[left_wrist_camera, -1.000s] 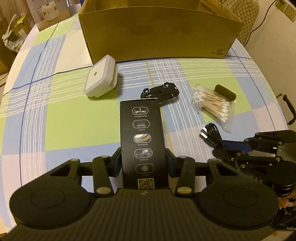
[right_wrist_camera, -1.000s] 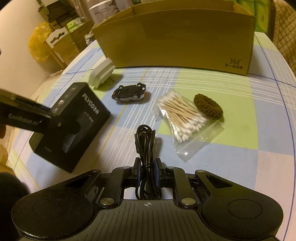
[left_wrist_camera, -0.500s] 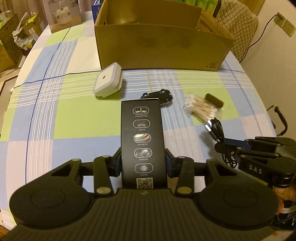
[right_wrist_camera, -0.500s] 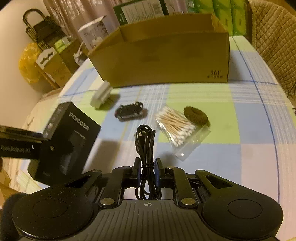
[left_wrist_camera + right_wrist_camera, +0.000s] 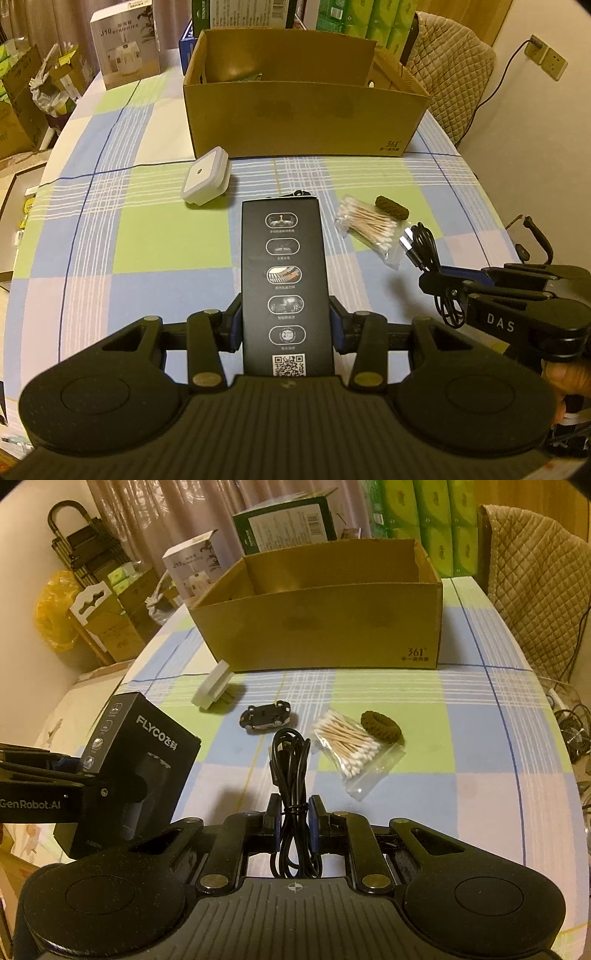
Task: Organize objects
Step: 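Carry the black box and coiled cable up toward the cardboard box, then lower the black box and cable into the cardboard box and open both tools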
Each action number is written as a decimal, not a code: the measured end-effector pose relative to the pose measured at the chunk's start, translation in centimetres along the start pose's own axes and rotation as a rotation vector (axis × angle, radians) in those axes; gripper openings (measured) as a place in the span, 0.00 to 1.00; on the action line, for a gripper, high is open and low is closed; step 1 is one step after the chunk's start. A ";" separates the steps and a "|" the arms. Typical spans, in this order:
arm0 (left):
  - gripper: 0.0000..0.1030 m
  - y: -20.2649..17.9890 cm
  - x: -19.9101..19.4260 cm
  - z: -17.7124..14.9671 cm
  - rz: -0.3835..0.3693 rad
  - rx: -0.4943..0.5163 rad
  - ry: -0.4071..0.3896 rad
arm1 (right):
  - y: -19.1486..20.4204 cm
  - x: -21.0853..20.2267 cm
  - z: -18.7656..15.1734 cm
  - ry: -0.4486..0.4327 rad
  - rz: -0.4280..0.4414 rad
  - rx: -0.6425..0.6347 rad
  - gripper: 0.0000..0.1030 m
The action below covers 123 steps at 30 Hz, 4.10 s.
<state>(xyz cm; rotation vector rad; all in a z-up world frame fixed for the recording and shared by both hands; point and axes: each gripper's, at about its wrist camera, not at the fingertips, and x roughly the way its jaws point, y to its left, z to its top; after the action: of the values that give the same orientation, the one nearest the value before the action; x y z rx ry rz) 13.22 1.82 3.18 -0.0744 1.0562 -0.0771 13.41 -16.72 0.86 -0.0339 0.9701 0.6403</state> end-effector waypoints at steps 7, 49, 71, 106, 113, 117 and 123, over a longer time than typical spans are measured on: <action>0.37 -0.2 -1.1 -0.4 0.001 -0.004 -0.018 | 0.2 -1.0 -0.1 -0.015 -0.003 -0.007 0.11; 0.37 -1.5 -1.6 1.2 -0.008 0.044 -0.039 | -1.6 -1.7 1.6 -0.037 -0.038 -0.002 0.11; 0.37 -1.0 -1.9 7.5 -0.003 0.103 -0.075 | -4.2 -1.4 7.9 -0.080 -0.100 -0.054 0.11; 0.37 0.5 1.2 23.3 0.018 0.155 -0.157 | -7.7 3.2 22.2 -0.112 -0.113 -0.075 0.11; 0.38 0.7 3.7 25.6 0.019 0.138 -0.148 | -8.1 5.5 24.2 -0.095 -0.091 -0.043 0.11; 0.38 0.6 5.1 26.4 0.020 0.142 -0.141 | -8.4 6.4 24.5 -0.085 -0.094 -0.036 0.11; 0.38 0.4 6.8 27.3 0.015 0.142 -0.134 | -9.0 7.4 24.4 -0.075 -0.096 -0.021 0.11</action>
<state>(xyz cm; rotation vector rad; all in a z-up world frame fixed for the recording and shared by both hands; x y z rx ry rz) 40.32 2.24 10.65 0.0565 0.9143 -0.1312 39.50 -13.06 7.02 -0.0740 0.8836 0.5601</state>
